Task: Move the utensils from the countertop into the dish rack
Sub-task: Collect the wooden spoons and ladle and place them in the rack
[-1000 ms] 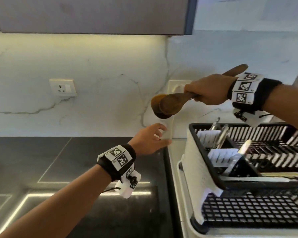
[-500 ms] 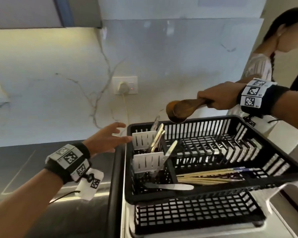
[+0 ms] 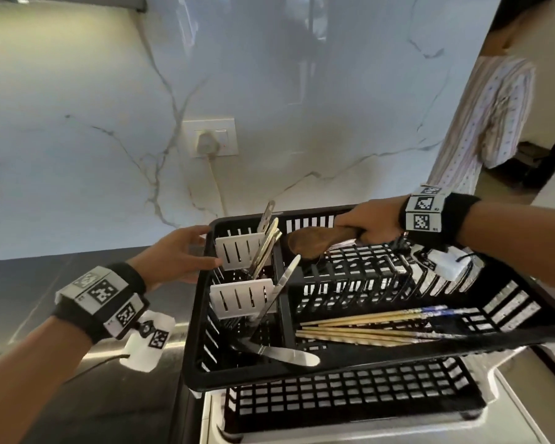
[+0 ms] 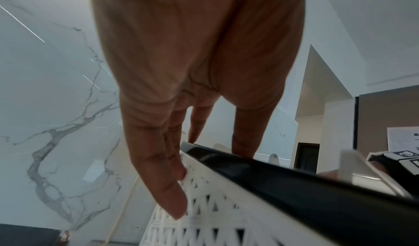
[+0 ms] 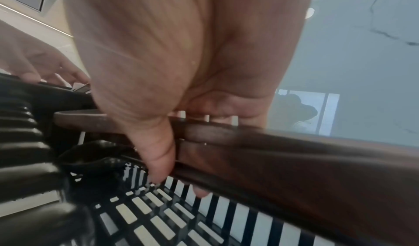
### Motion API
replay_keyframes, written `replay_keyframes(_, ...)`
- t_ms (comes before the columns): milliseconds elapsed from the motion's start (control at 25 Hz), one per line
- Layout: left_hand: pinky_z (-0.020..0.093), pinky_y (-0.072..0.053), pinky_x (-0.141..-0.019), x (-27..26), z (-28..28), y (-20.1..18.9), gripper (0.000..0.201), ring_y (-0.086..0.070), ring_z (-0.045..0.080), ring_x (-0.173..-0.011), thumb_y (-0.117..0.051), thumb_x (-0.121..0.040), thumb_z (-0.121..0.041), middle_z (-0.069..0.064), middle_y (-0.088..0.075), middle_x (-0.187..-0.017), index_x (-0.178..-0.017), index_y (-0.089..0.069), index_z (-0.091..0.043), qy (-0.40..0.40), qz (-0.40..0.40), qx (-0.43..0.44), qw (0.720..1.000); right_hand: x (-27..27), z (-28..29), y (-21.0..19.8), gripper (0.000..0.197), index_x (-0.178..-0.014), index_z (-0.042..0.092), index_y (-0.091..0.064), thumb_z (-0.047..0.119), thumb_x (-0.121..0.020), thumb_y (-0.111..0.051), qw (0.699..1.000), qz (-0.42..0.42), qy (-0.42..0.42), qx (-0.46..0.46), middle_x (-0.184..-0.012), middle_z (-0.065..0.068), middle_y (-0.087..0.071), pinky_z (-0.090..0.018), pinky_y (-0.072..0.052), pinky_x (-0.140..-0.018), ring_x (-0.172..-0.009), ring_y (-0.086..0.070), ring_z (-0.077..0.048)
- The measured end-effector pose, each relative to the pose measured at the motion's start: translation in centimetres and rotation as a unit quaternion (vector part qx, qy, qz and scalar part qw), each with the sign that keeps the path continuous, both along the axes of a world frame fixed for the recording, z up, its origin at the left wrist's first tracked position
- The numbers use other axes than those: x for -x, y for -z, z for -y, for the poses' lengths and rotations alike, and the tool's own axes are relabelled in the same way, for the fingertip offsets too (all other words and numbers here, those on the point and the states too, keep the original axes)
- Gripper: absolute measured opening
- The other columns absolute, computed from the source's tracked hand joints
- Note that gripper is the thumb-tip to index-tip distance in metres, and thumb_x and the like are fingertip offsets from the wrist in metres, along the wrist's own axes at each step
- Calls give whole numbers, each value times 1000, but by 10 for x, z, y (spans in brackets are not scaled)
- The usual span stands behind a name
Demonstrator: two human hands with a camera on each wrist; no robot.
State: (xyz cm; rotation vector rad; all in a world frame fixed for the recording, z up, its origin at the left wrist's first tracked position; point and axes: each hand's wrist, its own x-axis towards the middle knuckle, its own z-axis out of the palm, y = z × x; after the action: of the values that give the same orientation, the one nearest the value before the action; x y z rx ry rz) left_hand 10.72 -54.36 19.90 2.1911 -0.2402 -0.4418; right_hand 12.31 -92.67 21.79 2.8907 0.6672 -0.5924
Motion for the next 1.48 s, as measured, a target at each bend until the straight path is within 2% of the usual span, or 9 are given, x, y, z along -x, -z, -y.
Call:
replay_keyframes(160,46,-60,-85,-1,5,2,68,-72,24,-99,-74,-83,-3,2,-69,-119,-141,-48,-26,-14,-1,-3,1000,-4,3,10,35,-119,32,-53,25,-88,-68,999,-41,15,-17,-95,10,-63,-27,-40,-76,-86,-61,-10)
replay_keyframes(320,32,-57,-72,-2,9,1,70,-71,23,-97,-72,-83,2,3,-67,-118,-143,-47,-23,-22,-6,-1,1000,-8,6,-2,42,-126,37,-53,35,-88,-70,996,-22,36,-79,-96,15,-68,-29,-38,-84,-86,-57,4)
replay_keyframes(480,23,-54,-61,-2,8,1,73,-72,20,-90,-70,-84,4,4,-68,-117,-147,-44,-24,-23,-10,3,1000,-9,19,-2,39,-123,36,-57,39,-86,-71,998,-30,45,-24,-92,13,-70,-32,-46,-87,-90,-63,-7)
replay_keyframes(680,25,-56,-63,-4,6,3,76,-73,22,-93,-71,-84,3,5,-67,-121,-148,-42,-24,-25,-13,9,1000,-3,20,4,22,-111,33,-66,32,-89,-67,999,25,7,36,-94,11,-67,-30,-44,-80,-89,-62,-12)
replay_keyframes(920,26,-54,-63,-3,4,4,76,-72,22,-93,-71,-83,1,4,-65,-125,-149,-41,-24,-28,-17,21,999,-9,12,4,28,-120,28,-65,27,-93,-57,998,61,17,24,-99,6,-74,-36,-52,-92,-94,-68,-17)
replay_keyframes(1040,30,-54,-67,-1,5,4,75,-71,24,-96,-70,-84,2,4,-66,-123,-148,-42,-24,-27,-18,29,999,-5,8,-2,14,-99,29,-68,39,-89,-65,994,109,6,-15,-86,12,-69,-31,-50,-82,-87,-65,-13)
replay_keyframes(1120,33,-55,-70,-1,4,4,74,-70,26,-100,-71,-84,2,4,-66,-124,-148,-43,-23,-28,-19,31,999,-2,10,-3,13,-81,30,-69,43,-84,-70,997,71,7,21,-74,13,-67,-31,-51,-75,-75,-64,-8)
replay_keyframes(1240,36,-57,-74,-2,4,4,76,-68,26,-104,-71,-83,2,5,-65,-126,-148,-43,-23,-29,-18,36,999,5,20,7,8,-82,36,-74,28,-81,-70,991,-20,18,130,-78,16,-72,-28,-54,-79,-77,-68,-4)
replay_keyframes(1480,26,-53,-64,-1,4,3,75,-68,23,-100,-72,-83,1,4,-66,-124,-148,-43,-22,-18,-14,28,999,4,31,0,9,-80,35,-79,29,-81,-72,988,13,59,144,-66,17,-71,-24,-51,-74,-74,-68,-4)
